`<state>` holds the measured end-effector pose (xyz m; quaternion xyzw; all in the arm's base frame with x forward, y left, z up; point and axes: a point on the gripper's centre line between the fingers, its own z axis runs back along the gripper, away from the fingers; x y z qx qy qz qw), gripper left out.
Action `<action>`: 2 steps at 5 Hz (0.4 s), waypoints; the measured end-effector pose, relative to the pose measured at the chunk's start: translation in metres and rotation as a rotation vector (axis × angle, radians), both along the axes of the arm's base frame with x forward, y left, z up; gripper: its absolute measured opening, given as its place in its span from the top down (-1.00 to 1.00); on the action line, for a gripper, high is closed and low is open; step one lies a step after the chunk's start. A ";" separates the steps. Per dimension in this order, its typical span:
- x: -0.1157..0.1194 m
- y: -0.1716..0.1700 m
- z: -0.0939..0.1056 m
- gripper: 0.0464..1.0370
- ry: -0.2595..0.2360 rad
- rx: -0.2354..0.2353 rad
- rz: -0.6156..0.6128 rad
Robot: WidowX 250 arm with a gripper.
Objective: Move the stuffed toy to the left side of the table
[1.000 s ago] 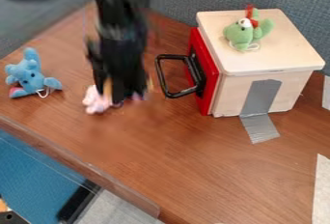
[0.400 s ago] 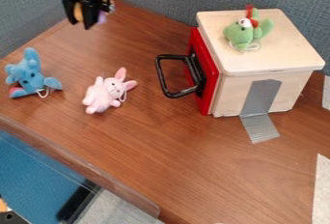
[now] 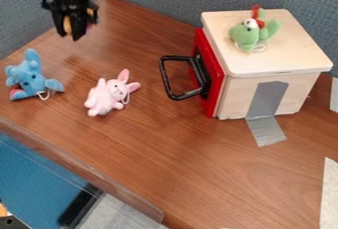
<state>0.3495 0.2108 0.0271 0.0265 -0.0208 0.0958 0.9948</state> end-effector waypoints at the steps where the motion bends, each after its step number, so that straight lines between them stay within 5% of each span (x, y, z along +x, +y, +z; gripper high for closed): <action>1: -0.002 0.001 -0.026 -0.34 0.057 0.030 -0.005; 2: 0.002 0.002 -0.035 -0.87 0.076 0.036 -0.011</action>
